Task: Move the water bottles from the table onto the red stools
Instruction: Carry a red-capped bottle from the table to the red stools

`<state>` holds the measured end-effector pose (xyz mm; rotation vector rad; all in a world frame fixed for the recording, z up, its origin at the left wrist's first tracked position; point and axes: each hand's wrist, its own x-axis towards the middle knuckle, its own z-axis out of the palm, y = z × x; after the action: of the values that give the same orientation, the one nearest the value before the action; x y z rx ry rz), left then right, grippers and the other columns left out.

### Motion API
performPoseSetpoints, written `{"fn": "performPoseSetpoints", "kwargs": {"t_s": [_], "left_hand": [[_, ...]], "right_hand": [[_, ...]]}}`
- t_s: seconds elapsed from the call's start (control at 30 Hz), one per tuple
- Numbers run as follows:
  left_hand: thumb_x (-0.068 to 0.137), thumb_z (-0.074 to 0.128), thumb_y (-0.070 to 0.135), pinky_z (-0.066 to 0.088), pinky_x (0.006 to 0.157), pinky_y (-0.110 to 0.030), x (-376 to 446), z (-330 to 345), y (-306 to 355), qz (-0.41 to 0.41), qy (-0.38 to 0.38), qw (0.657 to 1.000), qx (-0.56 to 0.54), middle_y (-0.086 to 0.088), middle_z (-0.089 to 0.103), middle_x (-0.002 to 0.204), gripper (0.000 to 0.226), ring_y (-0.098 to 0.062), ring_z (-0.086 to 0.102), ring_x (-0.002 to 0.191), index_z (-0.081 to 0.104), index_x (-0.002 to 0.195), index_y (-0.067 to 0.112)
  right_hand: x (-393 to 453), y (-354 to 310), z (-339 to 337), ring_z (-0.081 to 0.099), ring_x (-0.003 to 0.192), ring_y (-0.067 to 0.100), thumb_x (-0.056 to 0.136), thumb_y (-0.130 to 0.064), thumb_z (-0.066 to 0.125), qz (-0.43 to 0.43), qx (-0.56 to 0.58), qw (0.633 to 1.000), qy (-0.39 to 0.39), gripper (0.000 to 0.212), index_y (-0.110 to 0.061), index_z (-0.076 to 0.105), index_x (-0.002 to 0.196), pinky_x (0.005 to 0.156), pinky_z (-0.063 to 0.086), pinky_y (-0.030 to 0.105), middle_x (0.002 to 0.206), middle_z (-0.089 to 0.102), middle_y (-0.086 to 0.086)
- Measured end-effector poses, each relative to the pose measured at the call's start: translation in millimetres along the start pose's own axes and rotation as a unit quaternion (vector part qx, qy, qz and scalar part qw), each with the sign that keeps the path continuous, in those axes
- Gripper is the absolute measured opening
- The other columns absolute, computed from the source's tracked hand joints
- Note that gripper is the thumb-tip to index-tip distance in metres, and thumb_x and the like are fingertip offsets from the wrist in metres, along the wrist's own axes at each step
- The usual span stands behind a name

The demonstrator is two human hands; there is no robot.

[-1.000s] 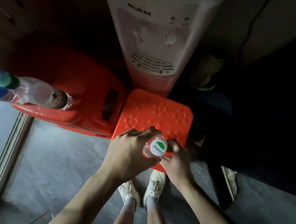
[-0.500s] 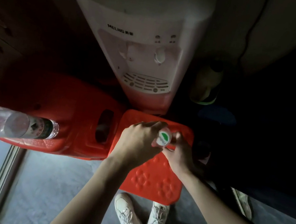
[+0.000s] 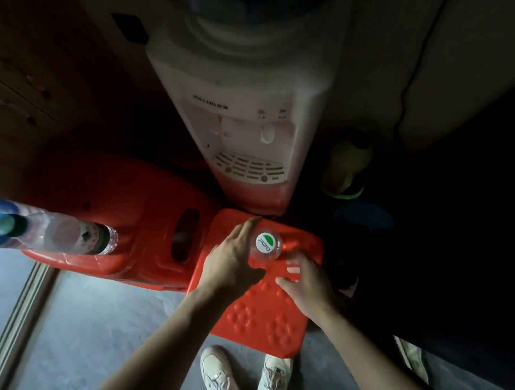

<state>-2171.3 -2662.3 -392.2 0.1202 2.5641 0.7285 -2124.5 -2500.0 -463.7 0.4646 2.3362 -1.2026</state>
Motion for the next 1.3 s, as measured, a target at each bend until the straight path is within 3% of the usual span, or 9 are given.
{"fn": "performPoseSetpoints", "kwargs": {"t_s": [0.07,0.2,0.33,0.47,0.63,0.87,1.03,1.3], "left_hand": [[0.063,0.083,0.028,0.047,0.069,-0.031,-13,-12,6,-0.020,0.018,1.000,0.002,0.011,0.053,0.127,0.086,-0.018,0.060,0.108,0.039,0.137,0.032],[0.071,0.076,0.026,0.045,0.065,-0.032,-53,-47,33,-0.006,0.092,0.996,0.011,0.010,0.059,0.109,0.050,-0.018,0.059,0.099,0.057,0.117,0.029],[0.076,0.069,0.028,0.047,0.069,-0.028,-94,-79,68,0.044,0.135,0.989,0.048,0.013,0.063,0.101,0.030,-0.014,0.058,0.094,0.063,0.105,0.033],[0.079,0.069,0.031,0.044,0.075,-0.025,-130,-99,99,0.084,0.168,0.979,0.081,0.015,0.064,0.103,0.026,-0.012,0.056,0.095,0.063,0.103,0.036],[0.077,0.068,0.037,0.048,0.080,-0.031,-176,-120,129,0.124,0.179,0.966,0.138,0.012,0.063,0.104,0.030,-0.016,0.058,0.102,0.063,0.107,0.033],[0.074,0.069,0.039,0.050,0.077,-0.034,-232,-154,158,0.216,0.209,0.940,0.164,0.013,0.062,0.102,0.028,-0.016,0.059,0.101,0.063,0.101,0.033],[0.080,0.061,0.040,0.045,0.089,-0.036,-262,-160,162,0.256,0.157,0.933,0.200,0.011,0.057,0.118,0.038,-0.018,0.052,0.115,0.059,0.116,0.032],[0.083,0.061,0.039,0.045,0.093,-0.036,-306,-140,159,0.377,0.083,0.903,0.187,0.013,0.058,0.121,0.035,-0.016,0.054,0.112,0.062,0.117,0.031]], "right_hand": [[-20,-13,-19,0.063,0.104,0.012,0.080,-0.016,0.077,-0.002,-0.008,1.000,-0.013,0.038,-0.021,0.057,0.112,0.084,0.049,0.023,0.113,0.062,-0.005],[-70,-43,-58,0.059,0.102,0.012,0.085,-0.014,0.072,-0.026,-0.026,0.998,-0.056,0.037,-0.017,0.055,0.118,0.082,0.043,0.018,0.116,0.059,-0.003],[-125,-82,-101,0.059,0.105,0.010,0.086,-0.025,0.071,-0.072,-0.095,0.992,-0.033,0.038,-0.022,0.055,0.121,0.093,0.049,0.028,0.117,0.058,-0.009],[-177,-124,-143,0.059,0.115,0.024,0.090,-0.036,0.061,-0.163,-0.300,0.940,0.018,0.042,-0.022,0.049,0.127,0.090,0.051,0.036,0.126,0.053,0.000],[-238,-155,-174,0.060,0.107,0.025,0.090,-0.038,0.058,-0.198,-0.386,0.897,0.088,0.037,-0.021,0.049,0.121,0.080,0.051,0.037,0.118,0.052,0.001],[-321,-154,-178,0.061,0.105,0.024,0.086,-0.040,0.059,-0.125,-0.372,0.894,0.218,0.034,-0.021,0.053,0.114,0.078,0.055,0.039,0.111,0.057,0.000],[-371,-147,-161,0.058,0.108,0.021,0.089,-0.040,0.058,-0.060,-0.329,0.898,0.287,0.034,-0.021,0.050,0.117,0.080,0.053,0.036,0.114,0.056,-0.001],[-436,-121,-117,0.058,0.109,0.021,0.088,-0.039,0.061,0.050,-0.247,0.909,0.332,0.038,-0.020,0.051,0.120,0.082,0.054,0.037,0.116,0.057,0.001]]}}
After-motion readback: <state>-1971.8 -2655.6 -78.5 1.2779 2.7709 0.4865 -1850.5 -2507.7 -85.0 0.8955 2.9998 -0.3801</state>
